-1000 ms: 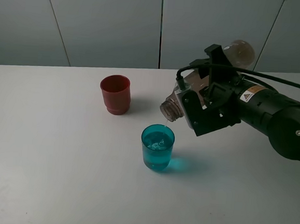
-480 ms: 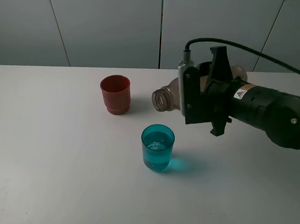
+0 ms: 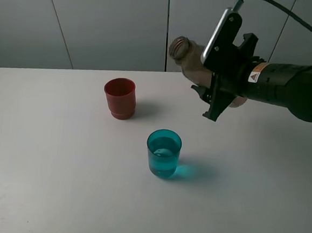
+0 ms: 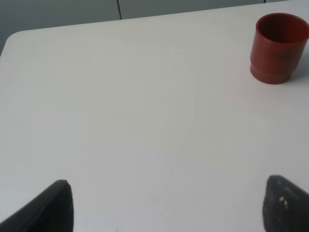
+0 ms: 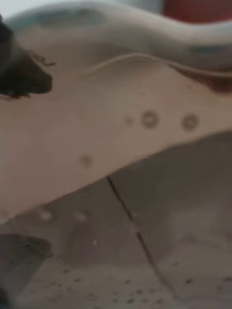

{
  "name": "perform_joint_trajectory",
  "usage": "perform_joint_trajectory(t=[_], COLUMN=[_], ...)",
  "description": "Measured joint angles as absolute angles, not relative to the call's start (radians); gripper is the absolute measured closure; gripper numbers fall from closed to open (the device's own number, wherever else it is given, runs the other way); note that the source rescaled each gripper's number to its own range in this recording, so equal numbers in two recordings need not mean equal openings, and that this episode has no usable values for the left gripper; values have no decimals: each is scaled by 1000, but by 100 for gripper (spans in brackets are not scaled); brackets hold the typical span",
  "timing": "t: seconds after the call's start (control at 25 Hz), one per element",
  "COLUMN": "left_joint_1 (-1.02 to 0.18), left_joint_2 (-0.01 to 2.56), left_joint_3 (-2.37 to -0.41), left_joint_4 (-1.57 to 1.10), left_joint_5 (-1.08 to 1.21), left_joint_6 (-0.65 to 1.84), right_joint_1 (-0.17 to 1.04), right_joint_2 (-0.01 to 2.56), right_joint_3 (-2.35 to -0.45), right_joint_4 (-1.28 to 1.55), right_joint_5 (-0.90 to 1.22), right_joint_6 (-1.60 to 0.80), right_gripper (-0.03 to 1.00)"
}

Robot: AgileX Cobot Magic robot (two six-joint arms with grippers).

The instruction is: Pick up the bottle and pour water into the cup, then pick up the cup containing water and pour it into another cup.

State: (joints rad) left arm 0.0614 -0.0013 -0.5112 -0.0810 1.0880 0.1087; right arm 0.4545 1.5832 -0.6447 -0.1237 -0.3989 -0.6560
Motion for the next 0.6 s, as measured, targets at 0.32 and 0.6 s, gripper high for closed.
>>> perform_joint_trajectory(t=[0.32, 0.6], left_joint_1=[61, 61], left_joint_2=[-1, -1], left_joint_3=[-511, -511], left_joint_4=[-81, -81], left_joint_5=[1088, 1088], left_joint_6=[109, 109], right_joint_1=[267, 266], right_joint_2=[1664, 1908], right_joint_3=[-651, -653], right_joint_4=[-287, -242], right_joint_5=[-771, -1052], right_joint_6=[24, 74], right_gripper=[97, 97])
